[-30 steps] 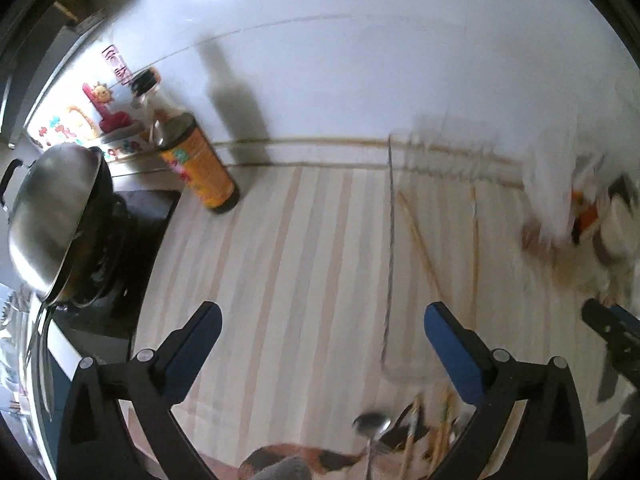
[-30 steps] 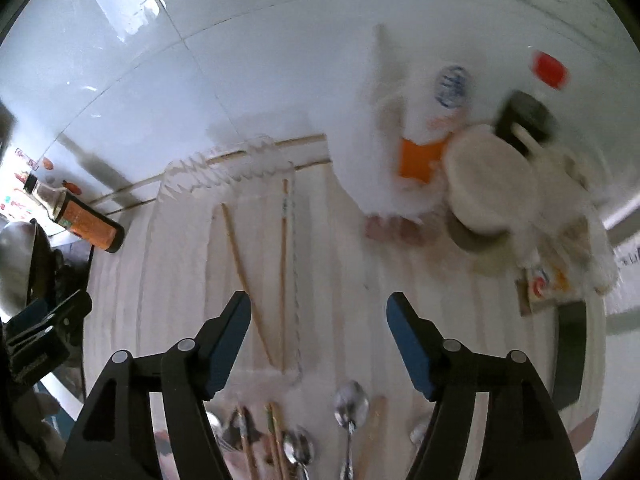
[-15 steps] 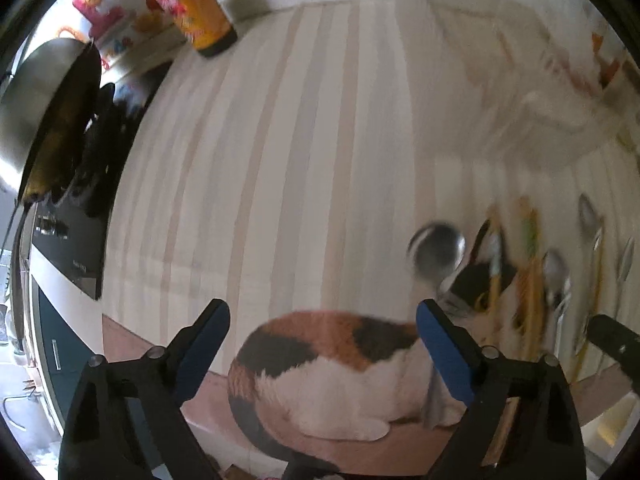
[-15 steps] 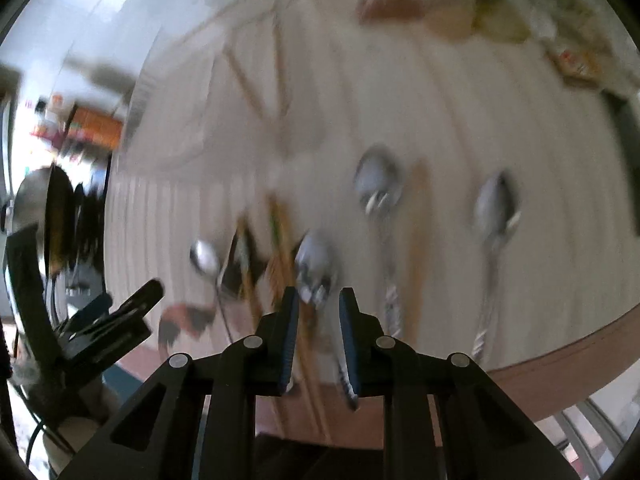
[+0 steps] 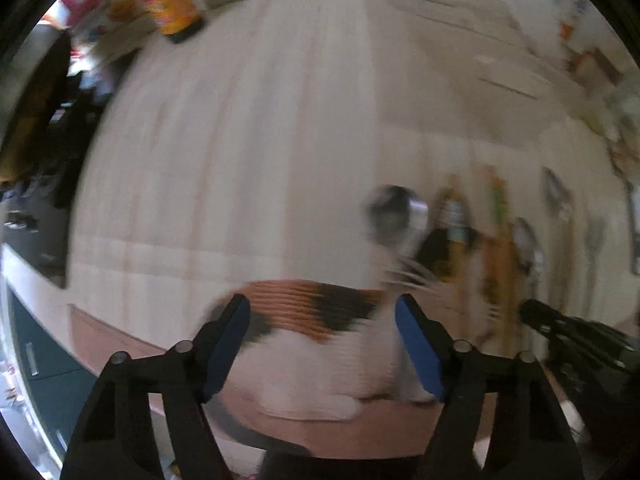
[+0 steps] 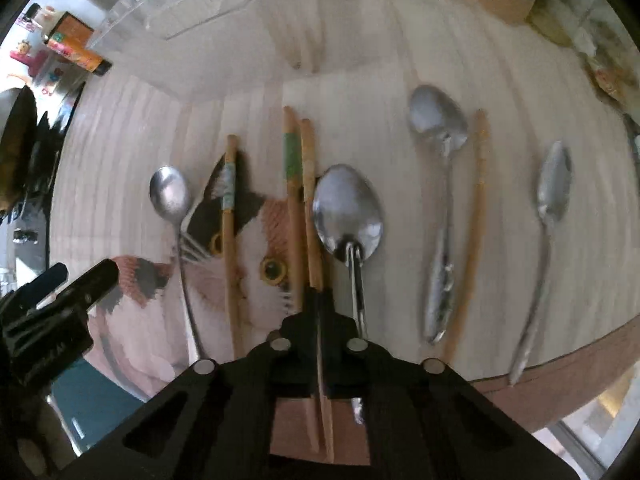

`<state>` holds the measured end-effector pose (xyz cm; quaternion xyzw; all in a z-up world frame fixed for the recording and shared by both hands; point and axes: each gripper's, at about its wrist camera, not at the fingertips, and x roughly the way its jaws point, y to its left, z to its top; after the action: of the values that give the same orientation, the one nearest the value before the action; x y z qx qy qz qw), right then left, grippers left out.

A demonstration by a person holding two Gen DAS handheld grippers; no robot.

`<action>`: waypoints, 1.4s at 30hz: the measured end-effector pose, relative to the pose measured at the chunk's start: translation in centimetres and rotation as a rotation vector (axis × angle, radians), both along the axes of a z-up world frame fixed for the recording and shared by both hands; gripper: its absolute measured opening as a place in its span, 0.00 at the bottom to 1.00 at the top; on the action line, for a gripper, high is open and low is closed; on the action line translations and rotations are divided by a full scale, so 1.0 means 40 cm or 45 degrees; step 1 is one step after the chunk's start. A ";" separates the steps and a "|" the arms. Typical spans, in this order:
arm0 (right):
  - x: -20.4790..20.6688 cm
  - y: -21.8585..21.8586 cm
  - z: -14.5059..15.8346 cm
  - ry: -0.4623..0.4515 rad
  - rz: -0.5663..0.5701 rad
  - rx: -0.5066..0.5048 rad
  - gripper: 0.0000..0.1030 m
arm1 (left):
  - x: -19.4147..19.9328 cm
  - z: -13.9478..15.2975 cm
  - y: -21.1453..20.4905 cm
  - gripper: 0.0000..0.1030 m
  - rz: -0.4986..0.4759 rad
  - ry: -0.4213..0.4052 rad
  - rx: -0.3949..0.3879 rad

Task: Organize utensils
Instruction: 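Grasp a banded chopstick with the left tool while the right tool grasps another chopstick, then carry both chopsticks into the clear basket and open both tools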

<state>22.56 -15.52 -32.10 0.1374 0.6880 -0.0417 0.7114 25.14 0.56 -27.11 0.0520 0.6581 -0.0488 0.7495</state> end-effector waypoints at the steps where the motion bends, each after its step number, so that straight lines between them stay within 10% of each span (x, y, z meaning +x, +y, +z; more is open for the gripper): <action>1: -0.009 -0.018 -0.006 0.012 -0.020 -0.010 0.00 | 0.000 -0.002 -0.015 0.64 -0.012 0.020 -0.032; 14: -0.093 -0.170 -0.014 0.019 -0.240 0.068 0.01 | -0.007 -0.093 -0.183 0.04 -0.215 0.096 0.004; 24: -0.054 -0.083 -0.007 -0.045 -0.181 0.257 0.17 | 0.025 -0.102 -0.042 0.04 -0.104 0.118 0.000; 33: 0.012 0.033 -0.017 -0.001 0.042 0.005 0.06 | 0.020 -0.100 -0.015 0.04 -0.077 0.118 -0.013; 42: -0.037 0.001 -0.025 0.088 -0.048 -0.081 0.06 | -0.025 -0.084 -0.118 0.04 -0.138 0.119 -0.031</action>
<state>21.10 -15.49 -33.10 0.1261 0.7077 -0.0816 0.6904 24.12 -4.15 -30.48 0.0763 0.6881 -0.0998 0.7147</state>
